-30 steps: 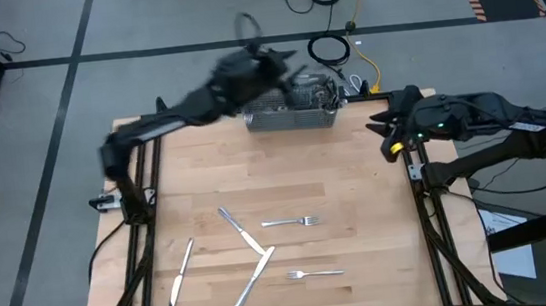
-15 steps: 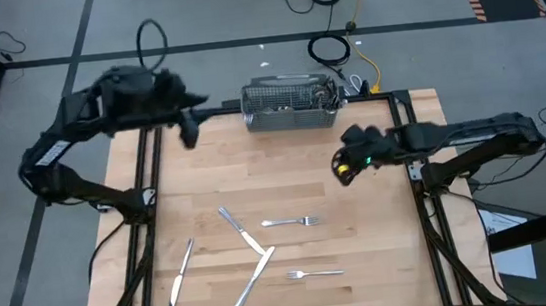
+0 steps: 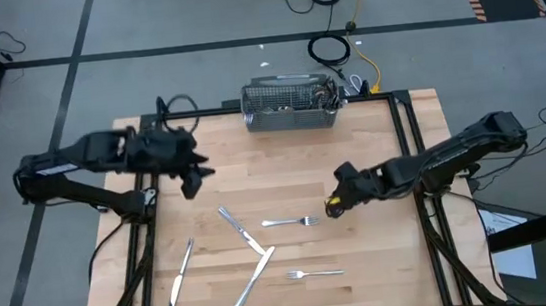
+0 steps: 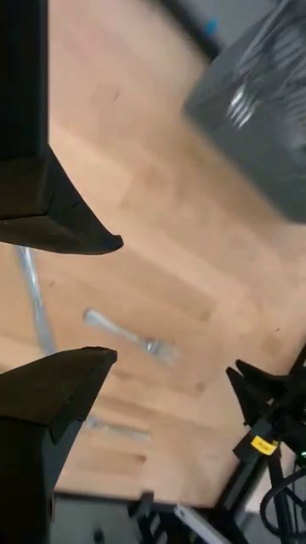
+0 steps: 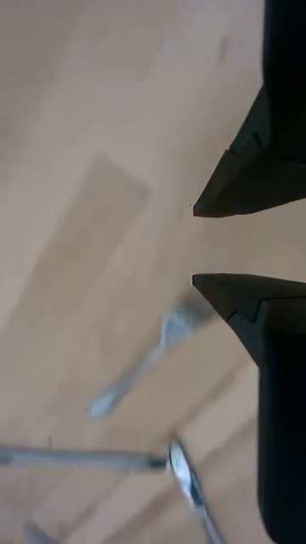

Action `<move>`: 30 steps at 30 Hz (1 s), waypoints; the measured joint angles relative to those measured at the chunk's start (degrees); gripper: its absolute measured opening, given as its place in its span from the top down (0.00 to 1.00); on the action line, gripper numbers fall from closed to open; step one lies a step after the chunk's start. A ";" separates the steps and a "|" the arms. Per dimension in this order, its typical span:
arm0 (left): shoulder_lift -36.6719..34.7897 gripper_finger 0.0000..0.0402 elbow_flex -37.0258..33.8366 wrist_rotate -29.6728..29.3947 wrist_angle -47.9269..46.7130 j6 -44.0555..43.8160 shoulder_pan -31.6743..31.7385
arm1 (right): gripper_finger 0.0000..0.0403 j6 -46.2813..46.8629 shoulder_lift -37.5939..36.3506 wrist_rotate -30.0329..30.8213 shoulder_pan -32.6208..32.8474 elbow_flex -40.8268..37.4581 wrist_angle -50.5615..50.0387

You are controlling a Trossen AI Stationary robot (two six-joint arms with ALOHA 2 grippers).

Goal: Sort silverware
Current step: Put the silver fork into the silverware organizer

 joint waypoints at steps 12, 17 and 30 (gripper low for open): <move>-7.75 0.53 -20.52 1.82 15.38 -14.91 -8.80 | 0.48 14.63 9.64 -4.52 5.55 0.00 9.69; -8.00 0.53 -21.53 1.50 15.87 -15.35 -10.63 | 0.48 16.84 13.14 -5.31 6.53 0.00 13.14; -8.00 0.53 -21.58 -0.35 15.43 -14.26 -11.13 | 0.50 15.22 18.14 -3.80 4.85 0.00 19.29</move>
